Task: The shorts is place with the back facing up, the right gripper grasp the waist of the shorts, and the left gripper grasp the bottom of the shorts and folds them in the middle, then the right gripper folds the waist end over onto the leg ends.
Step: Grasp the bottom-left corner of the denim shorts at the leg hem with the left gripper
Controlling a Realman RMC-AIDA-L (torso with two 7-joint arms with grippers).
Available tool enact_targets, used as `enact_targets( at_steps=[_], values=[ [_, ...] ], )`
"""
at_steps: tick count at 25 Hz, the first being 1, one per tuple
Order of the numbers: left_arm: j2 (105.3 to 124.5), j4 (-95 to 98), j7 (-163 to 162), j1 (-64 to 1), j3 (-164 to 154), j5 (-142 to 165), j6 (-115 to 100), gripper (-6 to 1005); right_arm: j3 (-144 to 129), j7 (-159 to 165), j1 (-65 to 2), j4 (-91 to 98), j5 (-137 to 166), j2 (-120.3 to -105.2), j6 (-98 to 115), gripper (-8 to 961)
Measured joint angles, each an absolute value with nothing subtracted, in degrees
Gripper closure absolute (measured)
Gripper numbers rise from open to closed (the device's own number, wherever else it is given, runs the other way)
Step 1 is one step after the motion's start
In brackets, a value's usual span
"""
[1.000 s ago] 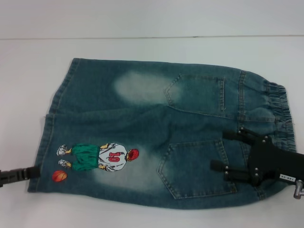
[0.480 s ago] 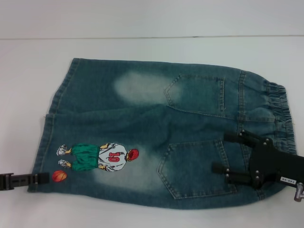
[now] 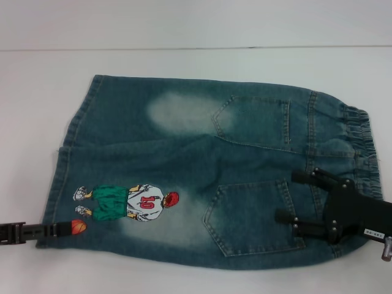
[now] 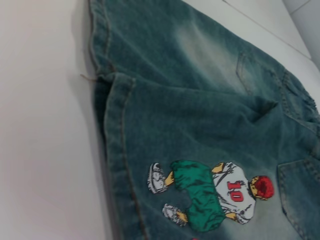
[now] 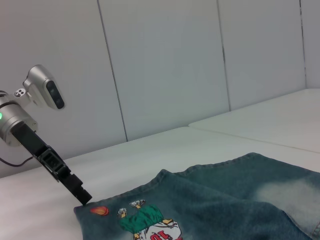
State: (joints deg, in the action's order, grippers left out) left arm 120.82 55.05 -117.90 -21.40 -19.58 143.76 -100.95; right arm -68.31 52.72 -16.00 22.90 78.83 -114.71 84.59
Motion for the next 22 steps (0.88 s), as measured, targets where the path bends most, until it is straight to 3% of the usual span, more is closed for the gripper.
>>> enact_targets(
  at_steps=[22],
  values=[
    [121.04, 56.6, -119.7, -22.7, -19.8, 148.5, -98.0, 99, -68.2, 52.7, -16.0, 22.9, 78.8, -114.79, 84.5, 1]
  ],
)
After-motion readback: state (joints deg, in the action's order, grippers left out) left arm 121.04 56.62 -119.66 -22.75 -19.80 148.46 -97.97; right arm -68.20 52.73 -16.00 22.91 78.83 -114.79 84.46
